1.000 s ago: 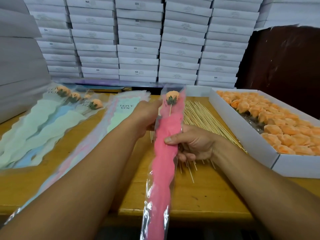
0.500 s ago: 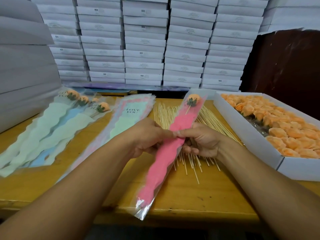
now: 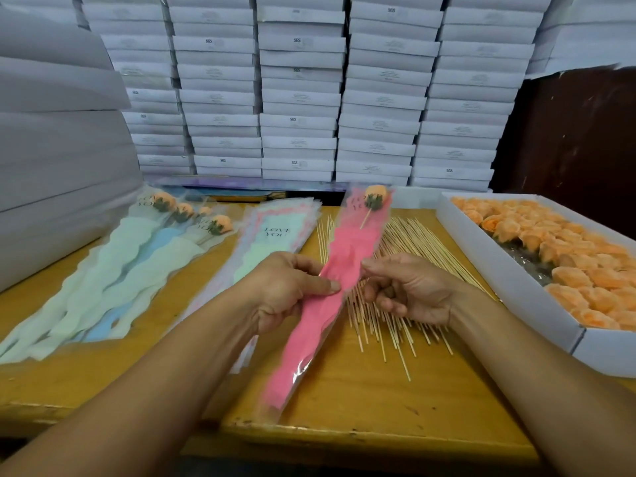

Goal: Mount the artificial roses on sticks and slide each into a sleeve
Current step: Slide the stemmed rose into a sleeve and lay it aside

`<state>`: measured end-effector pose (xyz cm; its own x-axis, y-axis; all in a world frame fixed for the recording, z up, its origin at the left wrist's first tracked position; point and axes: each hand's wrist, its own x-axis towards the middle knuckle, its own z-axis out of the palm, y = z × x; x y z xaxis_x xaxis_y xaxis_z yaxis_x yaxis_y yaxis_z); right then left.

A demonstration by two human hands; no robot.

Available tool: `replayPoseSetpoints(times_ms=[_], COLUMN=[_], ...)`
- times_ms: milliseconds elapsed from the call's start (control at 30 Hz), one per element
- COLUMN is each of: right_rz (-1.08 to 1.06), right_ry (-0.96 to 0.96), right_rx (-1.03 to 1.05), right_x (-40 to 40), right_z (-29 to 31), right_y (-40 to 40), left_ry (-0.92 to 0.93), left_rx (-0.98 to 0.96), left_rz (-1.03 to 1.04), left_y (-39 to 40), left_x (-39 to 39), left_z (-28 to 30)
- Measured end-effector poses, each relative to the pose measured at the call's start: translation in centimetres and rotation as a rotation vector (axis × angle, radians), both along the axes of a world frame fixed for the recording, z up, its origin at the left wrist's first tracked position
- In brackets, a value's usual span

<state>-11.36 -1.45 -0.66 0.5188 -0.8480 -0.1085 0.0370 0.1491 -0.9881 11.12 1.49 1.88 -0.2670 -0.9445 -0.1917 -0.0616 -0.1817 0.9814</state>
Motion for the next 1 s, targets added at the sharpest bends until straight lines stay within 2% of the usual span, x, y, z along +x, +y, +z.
replayPoseSetpoints(times_ms=[333,500,1000], right_rz=[-0.005,-0.006,0.013], right_ry=[0.064,0.097,0.107], right_rx=[-0.008,-0.011,-0.017], right_x=[0.0,0.1,0.2], right_z=[0.0,0.1,0.3], right_y=[-0.2,0.0,0.2], left_ry=[-0.195,-0.342,-0.557], left_rx=[-0.111,-0.103,0.016], left_rz=[0.210,0.326,0.505], left_y=[-3.6,-5.6,-9.5], left_x=[8.7,14.6,30.2], left_z=[1.1,0.7,-0.4])
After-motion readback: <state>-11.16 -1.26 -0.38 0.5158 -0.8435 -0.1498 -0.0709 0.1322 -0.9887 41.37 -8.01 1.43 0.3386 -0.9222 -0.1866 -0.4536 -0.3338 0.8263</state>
